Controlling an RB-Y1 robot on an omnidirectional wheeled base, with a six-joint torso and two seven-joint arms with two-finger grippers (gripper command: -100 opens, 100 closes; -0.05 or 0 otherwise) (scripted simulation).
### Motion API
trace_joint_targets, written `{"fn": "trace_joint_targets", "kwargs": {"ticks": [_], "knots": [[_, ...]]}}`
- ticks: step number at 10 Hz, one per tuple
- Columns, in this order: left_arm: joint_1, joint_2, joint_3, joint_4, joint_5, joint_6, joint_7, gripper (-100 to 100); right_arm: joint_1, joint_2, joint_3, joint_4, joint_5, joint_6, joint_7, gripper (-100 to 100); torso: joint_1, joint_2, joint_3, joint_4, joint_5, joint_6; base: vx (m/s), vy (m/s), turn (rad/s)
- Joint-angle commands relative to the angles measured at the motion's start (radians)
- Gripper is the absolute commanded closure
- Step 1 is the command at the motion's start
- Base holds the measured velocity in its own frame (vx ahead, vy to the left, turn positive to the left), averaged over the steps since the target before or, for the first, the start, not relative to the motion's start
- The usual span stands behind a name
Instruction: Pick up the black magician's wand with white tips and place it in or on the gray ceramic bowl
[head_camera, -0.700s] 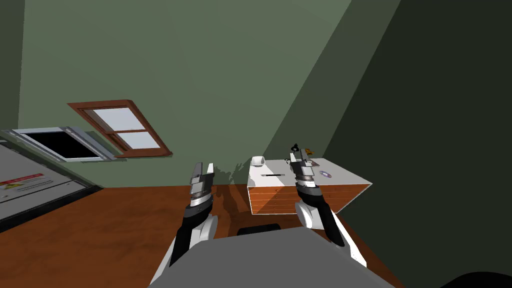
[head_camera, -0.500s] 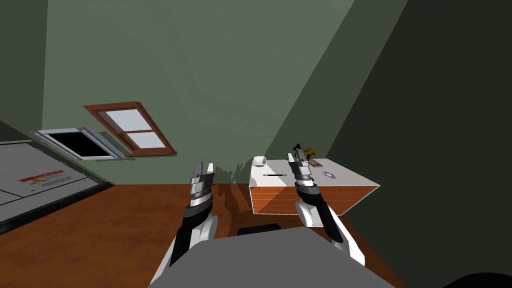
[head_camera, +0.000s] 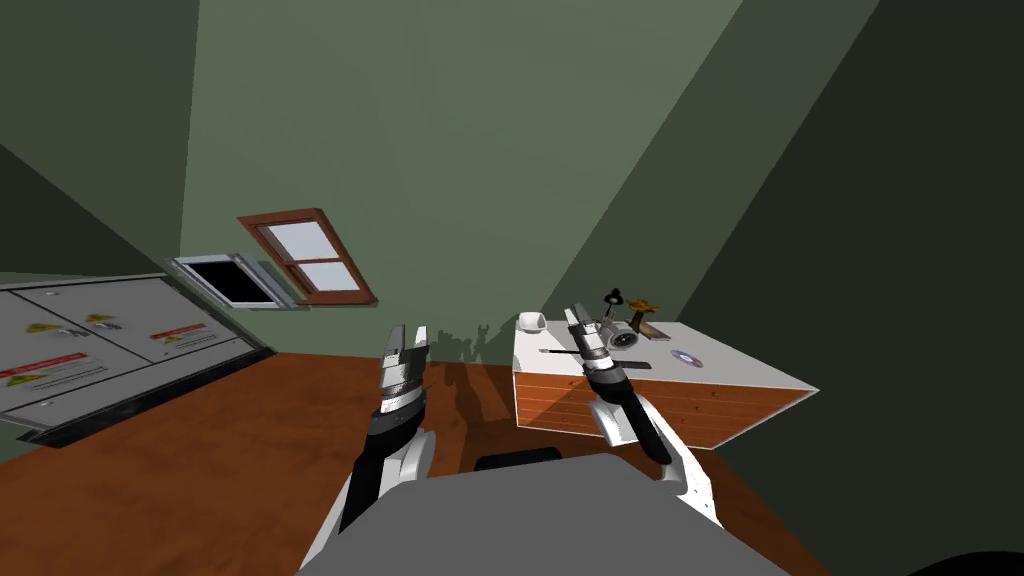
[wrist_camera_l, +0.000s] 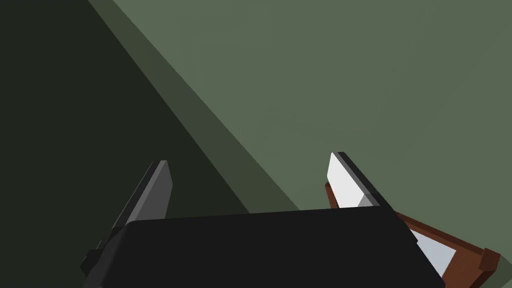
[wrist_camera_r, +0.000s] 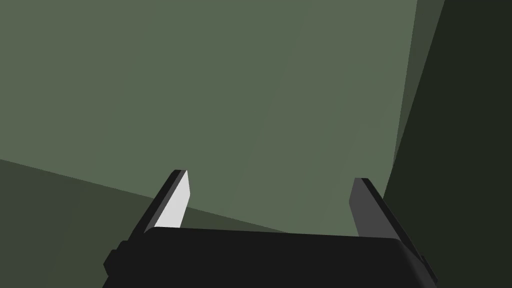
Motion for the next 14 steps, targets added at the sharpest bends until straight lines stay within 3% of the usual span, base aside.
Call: {"fn": "trace_joint_targets", "kwargs": {"ticks": [1, 9, 10, 11, 14], "knots": [[0.000, 0.000, 0.000, 0.000, 0.000, 0.000, 0.000, 0, -0.018, -0.050, 0.013, 0.036, 0.017, -0.008, 0.018, -100, 0.000, 0.000, 0.000, 0.000, 0.000, 0.000, 0.007, 0.072, 0.126], [0.000, 0.000, 0.000, 0.000, 0.000, 0.000, 0.000, 0, -0.102, -0.262, 0.083, 0.229, 0.106, -0.040, 0.101, -100, -0.002, 0.000, 0.000, 0.000, -0.001, 0.000, 0.018, 0.082, 0.121], [0.000, 0.000, 0.000, 0.000, 0.000, 0.000, 0.000, 0, -0.102, -0.268, 0.083, 0.235, 0.106, -0.040, 0.101, -100, -0.002, 0.000, 0.000, 0.000, -0.001, 0.000, 0.012, 0.051, 0.081], [0.000, 0.000, 0.000, 0.000, 0.000, 0.000, 0.000, 0, -0.118, -0.310, 0.101, 0.271, 0.128, -0.047, 0.118, -100, -0.003, 0.000, 0.000, 0.000, -0.001, 0.000, 0.023, 0.056, 0.152], [0.000, 0.000, 0.000, 0.000, 0.000, 0.000, 0.000, 0, -0.133, -0.360, 0.121, 0.333, 0.151, -0.053, 0.136, -100, -0.002, 0.000, 0.000, 0.000, -0.001, 0.000, 0.026, 0.053, 0.110]]}}
